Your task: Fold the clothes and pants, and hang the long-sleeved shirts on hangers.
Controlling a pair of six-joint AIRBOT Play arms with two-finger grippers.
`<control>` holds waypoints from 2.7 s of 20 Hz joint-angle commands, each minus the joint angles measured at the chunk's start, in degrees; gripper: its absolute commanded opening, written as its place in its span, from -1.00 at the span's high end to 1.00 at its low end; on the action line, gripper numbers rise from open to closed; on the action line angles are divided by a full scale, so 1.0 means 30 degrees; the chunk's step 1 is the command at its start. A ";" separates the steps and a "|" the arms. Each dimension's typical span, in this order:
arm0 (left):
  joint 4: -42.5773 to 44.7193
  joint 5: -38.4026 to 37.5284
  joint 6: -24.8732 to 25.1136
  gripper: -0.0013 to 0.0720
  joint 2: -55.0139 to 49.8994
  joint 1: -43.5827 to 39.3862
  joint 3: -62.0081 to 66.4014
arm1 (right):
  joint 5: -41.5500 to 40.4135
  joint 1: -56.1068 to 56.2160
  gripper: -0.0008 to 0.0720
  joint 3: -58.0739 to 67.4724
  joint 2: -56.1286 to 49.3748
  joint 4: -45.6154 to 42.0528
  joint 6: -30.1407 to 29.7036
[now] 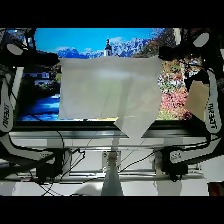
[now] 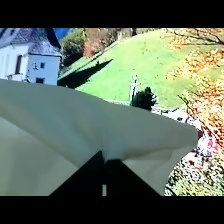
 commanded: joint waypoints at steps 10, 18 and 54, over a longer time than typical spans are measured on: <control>0.3293 -0.7912 -0.1792 -0.87 -0.2273 -0.0168 0.0007 | 0.8225 -0.0007 -0.52 -0.1617 -0.0546 -0.2805 0.0015; 0.3373 -0.7919 -0.4284 -0.93 -0.0051 0.1129 0.0131 | 1.0411 -0.1100 0.20 -0.2178 -0.0299 -0.5705 0.1042; 0.5661 -0.5144 -0.4335 -0.60 1.0746 0.5275 -1.3223 | -0.0612 0.0284 0.94 -2.2301 1.0229 0.4889 0.1151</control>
